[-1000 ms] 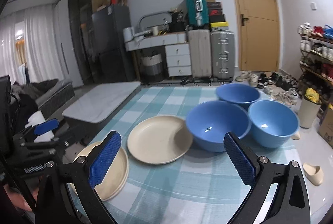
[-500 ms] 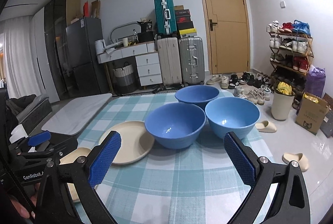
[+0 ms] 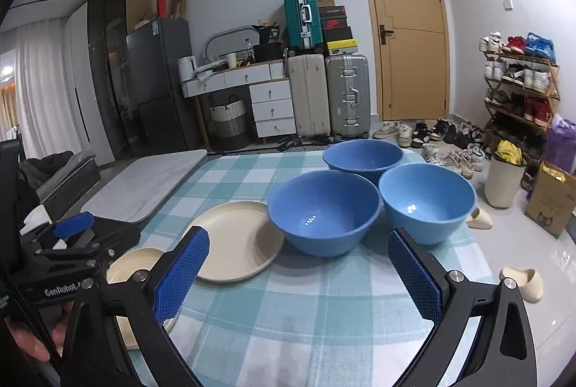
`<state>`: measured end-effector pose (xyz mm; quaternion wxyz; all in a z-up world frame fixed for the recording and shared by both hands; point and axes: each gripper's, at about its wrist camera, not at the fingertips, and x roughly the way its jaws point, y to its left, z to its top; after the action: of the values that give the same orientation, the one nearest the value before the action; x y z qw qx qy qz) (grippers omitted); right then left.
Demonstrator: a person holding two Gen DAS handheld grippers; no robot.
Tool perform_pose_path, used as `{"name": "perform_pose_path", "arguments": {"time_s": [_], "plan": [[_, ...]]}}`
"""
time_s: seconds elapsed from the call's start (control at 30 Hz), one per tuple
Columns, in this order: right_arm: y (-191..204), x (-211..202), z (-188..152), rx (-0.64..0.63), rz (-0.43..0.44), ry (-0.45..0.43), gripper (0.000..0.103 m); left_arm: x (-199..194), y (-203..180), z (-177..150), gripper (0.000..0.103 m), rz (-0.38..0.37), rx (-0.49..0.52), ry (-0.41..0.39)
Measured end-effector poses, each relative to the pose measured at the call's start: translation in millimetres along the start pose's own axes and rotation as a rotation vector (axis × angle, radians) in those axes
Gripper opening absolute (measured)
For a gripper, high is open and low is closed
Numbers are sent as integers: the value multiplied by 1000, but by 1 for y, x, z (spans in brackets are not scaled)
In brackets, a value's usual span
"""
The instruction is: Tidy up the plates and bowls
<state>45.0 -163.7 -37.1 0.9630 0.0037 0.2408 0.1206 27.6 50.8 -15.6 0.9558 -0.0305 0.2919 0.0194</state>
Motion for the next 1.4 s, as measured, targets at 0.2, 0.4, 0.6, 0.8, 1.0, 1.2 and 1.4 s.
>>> {"name": "perform_pose_path", "arguments": {"time_s": [0.2,0.4,0.6,0.8,1.0,1.2,1.4], "plan": [[19,30,10,-26,40,12,101,20,31,19,103,21,-19,32],[41,62,20,-16,97,14,101,55,40,35,103,43,50,112],[65,97,21,-21,184,83,101,101,62,44,103,57,31,216],[64,125,-7,141,262,211,101,157,80,45,102,26,-8,374],[51,148,-32,246,211,297,101,195,77,44,102,-2,66,451],[46,176,-50,284,123,353,101,232,71,38,102,-6,111,544],[54,194,-54,245,97,359,101,250,65,30,101,-25,132,583]]}}
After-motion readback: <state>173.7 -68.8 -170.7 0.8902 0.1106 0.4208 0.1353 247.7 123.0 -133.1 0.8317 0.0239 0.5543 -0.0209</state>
